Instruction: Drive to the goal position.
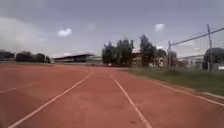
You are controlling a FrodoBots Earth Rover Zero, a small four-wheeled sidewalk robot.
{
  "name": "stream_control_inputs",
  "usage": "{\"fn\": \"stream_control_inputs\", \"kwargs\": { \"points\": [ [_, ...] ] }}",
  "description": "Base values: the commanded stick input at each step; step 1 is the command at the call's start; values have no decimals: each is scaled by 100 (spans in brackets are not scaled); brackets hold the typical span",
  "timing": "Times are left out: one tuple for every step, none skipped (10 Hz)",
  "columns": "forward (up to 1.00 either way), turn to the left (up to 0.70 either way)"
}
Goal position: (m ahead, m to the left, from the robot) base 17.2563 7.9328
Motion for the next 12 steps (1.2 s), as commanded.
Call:
{"fn": "stream_control_inputs", "kwargs": {
  "points": [
    [45,27],
    [45,27],
    [45,27],
    [45,27],
    [45,26],
    [45,0],
    [45,0],
    [45,0],
    [45,0],
    [45,0],
    [45,0],
    [45,0]
  ]
}}
